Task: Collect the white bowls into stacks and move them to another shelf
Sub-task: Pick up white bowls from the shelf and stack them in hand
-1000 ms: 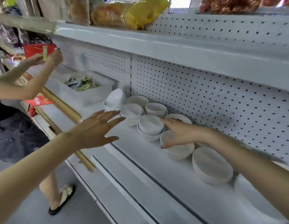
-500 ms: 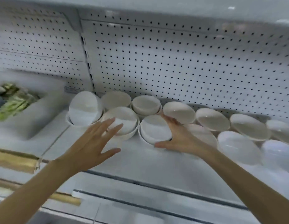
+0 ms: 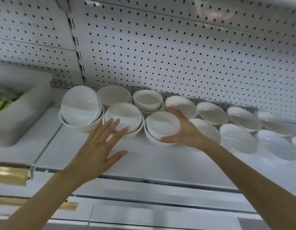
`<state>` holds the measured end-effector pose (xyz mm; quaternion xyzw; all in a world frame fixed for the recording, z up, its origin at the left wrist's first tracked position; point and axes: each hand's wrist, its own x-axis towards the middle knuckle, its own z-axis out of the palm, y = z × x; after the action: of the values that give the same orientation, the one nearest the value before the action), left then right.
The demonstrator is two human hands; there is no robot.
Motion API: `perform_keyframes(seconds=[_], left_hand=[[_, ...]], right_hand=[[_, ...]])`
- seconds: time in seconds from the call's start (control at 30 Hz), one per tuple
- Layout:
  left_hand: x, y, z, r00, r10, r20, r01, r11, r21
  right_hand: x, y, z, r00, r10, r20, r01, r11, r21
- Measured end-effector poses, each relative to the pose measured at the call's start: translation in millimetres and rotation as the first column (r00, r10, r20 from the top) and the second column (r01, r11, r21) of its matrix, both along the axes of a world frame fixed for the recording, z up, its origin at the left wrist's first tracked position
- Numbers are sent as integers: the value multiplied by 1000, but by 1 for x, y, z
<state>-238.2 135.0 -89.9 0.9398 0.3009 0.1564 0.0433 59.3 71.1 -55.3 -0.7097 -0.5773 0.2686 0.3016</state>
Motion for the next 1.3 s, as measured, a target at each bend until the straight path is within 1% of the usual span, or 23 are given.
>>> perform_keyframes(seconds=[0.1,0.2,0.27,0.3,0.37,0.43,0.5,0.57,0.63,0.7,0.8,0.93,1.07,1.2,1.3], left_hand=[[-5,-5,4,995,26,94,-25,1000,-4],[-12,-12,13,979,36,201,-31,999,-28],[-18,-20,18,953,44,301,-18,996,-89],[-20,-25,20,927,67,369,-7,987,-162],[-22,-40,23,846,146,513,46,938,-342],[-21,-56,20,761,237,604,107,873,-476],[-17,-71,13,714,311,627,152,805,-573],[-13,-81,4,687,361,631,194,746,-637],[-9,-87,-3,657,415,629,245,672,-699],[-5,-93,-8,639,442,630,286,624,-728],[2,-101,-11,637,434,637,333,591,-735],[4,-104,-16,617,495,612,330,544,-772],[4,-102,-22,604,524,601,322,530,-785],[4,-101,-22,603,524,601,320,531,-784],[3,-98,-22,609,527,593,319,522,-791]], right_hand=[[-4,-1,7,998,-19,-56,21,999,24],[-8,-8,24,986,-36,-163,60,987,150],[-12,-17,38,972,-40,-231,96,966,241],[-16,-23,44,967,-37,-253,108,956,274],[-30,-40,50,962,-18,-272,110,939,327],[-50,-58,44,959,0,-284,106,928,358],[-72,-74,30,947,21,-321,106,922,372],[-88,-83,13,944,26,-330,106,921,375],[-101,-85,-1,935,15,-354,117,931,347],[-112,-82,-14,930,-6,-366,129,942,311],[-121,-76,-34,960,-54,-275,141,940,310],[-126,-68,-45,981,-59,-187,118,939,324],[-130,-64,-49,998,-56,-13,57,936,348],[-129,-61,-52,988,-97,121,42,919,391],[-129,-61,-53,951,-167,259,46,908,416]])
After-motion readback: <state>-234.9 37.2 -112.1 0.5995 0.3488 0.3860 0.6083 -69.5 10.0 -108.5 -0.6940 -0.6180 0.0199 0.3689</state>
